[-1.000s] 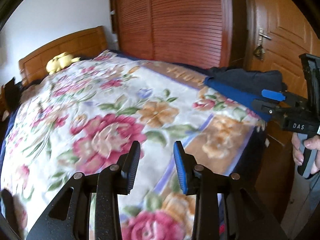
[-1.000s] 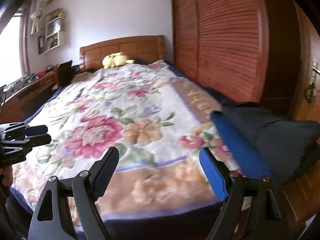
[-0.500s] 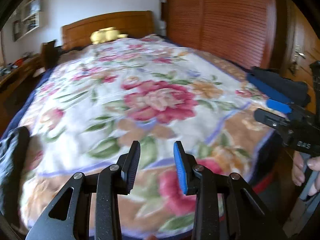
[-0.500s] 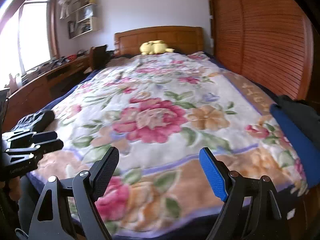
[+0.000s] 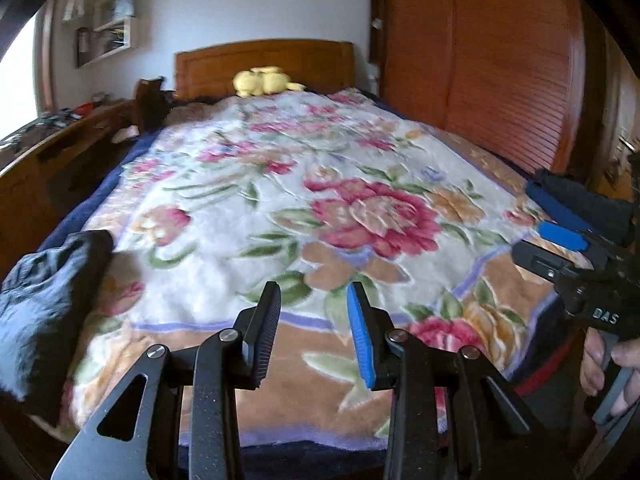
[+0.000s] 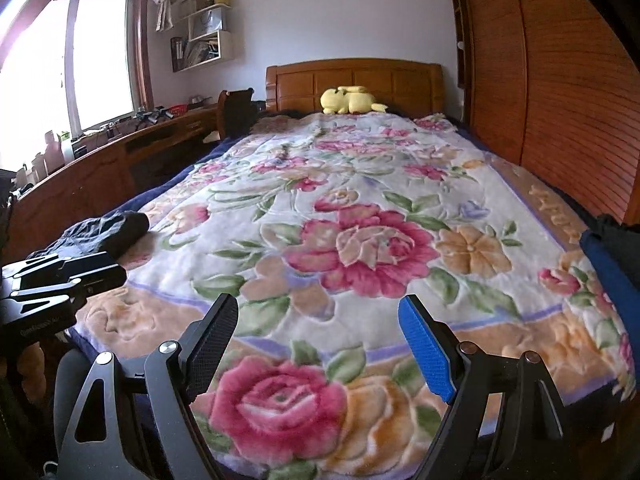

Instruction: Fold large clothes

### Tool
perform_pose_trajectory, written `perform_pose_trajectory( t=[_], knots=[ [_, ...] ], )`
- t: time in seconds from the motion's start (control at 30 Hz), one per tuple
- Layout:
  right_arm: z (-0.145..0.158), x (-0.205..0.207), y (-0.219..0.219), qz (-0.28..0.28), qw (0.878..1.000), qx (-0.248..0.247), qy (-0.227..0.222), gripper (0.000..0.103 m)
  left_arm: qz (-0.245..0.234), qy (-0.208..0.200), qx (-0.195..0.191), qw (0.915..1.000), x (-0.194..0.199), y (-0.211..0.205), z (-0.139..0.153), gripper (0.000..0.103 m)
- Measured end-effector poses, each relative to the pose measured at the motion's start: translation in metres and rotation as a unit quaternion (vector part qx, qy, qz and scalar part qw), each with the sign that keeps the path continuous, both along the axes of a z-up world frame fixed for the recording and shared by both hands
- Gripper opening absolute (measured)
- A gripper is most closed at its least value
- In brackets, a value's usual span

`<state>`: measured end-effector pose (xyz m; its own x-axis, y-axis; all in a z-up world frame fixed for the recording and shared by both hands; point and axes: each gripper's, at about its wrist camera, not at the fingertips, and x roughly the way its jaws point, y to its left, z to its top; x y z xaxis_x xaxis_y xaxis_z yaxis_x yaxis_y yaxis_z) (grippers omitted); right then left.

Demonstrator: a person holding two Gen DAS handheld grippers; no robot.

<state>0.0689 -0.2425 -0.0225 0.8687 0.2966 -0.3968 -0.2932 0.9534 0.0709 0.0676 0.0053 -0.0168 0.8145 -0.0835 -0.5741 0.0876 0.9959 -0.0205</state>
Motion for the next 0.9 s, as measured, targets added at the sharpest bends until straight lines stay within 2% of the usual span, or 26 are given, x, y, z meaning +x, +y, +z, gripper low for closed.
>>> perform_pose_trajectory(
  t=[0.23, 0.43, 0.63, 0.9],
  knots=[
    [0.014, -0.016, -0.009, -0.011, 0.999, 0.003, -0.04, 0.084, 0.03, -0.031, -0.014, 0.999, -0.014, 0.016, 0.026, 0.035],
    [0.014, -0.036, -0.009, -0.014, 0.997, 0.015, -0.069, 0.084, 0.043, -0.056, -0.007, 0.9975, -0.029, 0.02, 0.043, 0.035],
    [0.008, -0.047, -0.007, -0.018, 0.996, 0.013, -0.088, 0.084, 0.042, -0.068, -0.01, 0.9967, -0.037, 0.02, 0.047, 0.035],
    [0.004, -0.047, -0.005, -0.021, 0.996, 0.011, -0.087, 0.084, 0.042, -0.065, -0.011, 0.9969, -0.04, 0.019, 0.046, 0.035]
  ],
)
